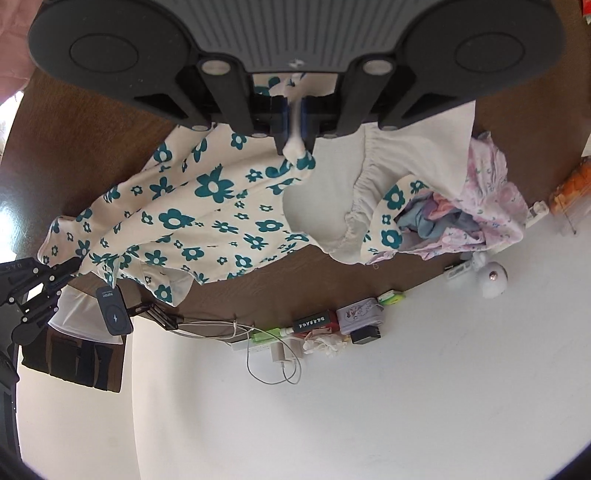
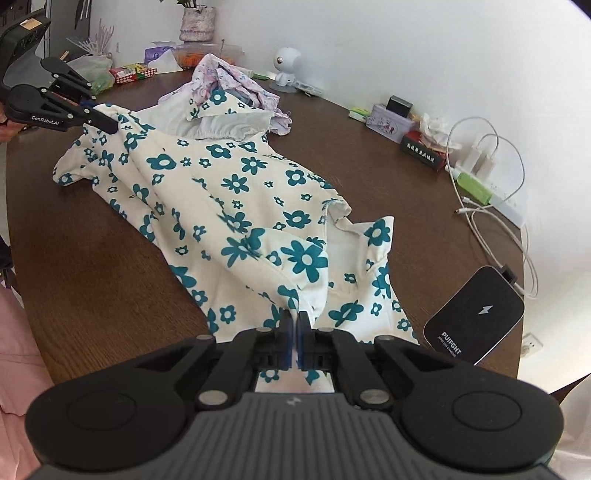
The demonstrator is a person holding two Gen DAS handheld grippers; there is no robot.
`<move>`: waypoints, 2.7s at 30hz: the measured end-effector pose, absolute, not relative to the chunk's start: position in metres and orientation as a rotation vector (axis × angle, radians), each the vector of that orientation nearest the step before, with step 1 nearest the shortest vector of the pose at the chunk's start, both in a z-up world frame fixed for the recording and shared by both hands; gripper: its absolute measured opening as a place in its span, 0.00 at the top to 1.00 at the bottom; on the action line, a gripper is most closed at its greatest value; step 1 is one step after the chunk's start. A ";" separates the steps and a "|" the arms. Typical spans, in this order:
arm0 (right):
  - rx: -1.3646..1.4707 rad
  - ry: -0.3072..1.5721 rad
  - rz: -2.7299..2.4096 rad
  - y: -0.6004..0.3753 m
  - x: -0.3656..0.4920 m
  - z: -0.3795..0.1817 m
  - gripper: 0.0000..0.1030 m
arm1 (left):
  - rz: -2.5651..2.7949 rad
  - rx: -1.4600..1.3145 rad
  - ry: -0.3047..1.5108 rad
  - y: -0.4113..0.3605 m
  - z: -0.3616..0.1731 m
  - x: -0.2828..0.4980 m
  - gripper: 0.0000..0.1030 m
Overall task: Fold clothes
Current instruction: 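Grasp the dress edges with both grippers, lift and shake it out flat, then lower the dress flat onto the table and open both grippers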
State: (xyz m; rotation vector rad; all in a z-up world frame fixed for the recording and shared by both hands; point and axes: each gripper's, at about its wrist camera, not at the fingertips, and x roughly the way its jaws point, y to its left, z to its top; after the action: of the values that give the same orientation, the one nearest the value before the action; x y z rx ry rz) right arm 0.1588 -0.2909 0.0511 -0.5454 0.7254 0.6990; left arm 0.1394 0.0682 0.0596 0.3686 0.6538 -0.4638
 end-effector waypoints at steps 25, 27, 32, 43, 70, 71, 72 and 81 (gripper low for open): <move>-0.869 0.435 0.405 -0.215 0.254 0.129 0.99 | -0.197 0.523 0.526 0.041 0.144 0.302 0.95; -0.883 0.334 0.317 -0.202 0.288 0.165 0.99 | -0.131 0.529 0.433 0.035 0.188 0.330 0.95; -0.876 0.019 0.120 -0.177 0.324 0.268 0.99 | 0.021 0.506 0.167 0.034 0.311 0.373 0.95; -1.001 0.020 0.223 -0.202 0.277 0.179 0.99 | -0.128 0.697 0.111 0.039 0.262 0.271 0.94; -0.624 0.477 0.546 -0.303 0.074 0.014 0.61 | -0.328 0.438 0.600 0.064 0.048 0.128 0.44; -0.576 0.481 0.557 -0.304 0.081 0.023 0.60 | -0.301 0.426 0.609 0.070 0.049 0.140 0.42; -0.536 0.485 0.572 -0.301 0.092 0.035 0.58 | -0.277 0.407 0.623 0.077 0.049 0.154 0.41; -0.435 0.570 0.662 -0.218 0.203 0.083 0.34 | -0.099 0.223 0.763 0.132 0.036 0.268 0.32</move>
State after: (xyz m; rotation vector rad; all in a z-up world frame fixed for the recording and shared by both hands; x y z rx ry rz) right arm 0.2034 -0.2182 0.0825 -0.4355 0.5698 0.6625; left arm 0.2678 0.1316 0.0359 0.2234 0.7628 -0.0987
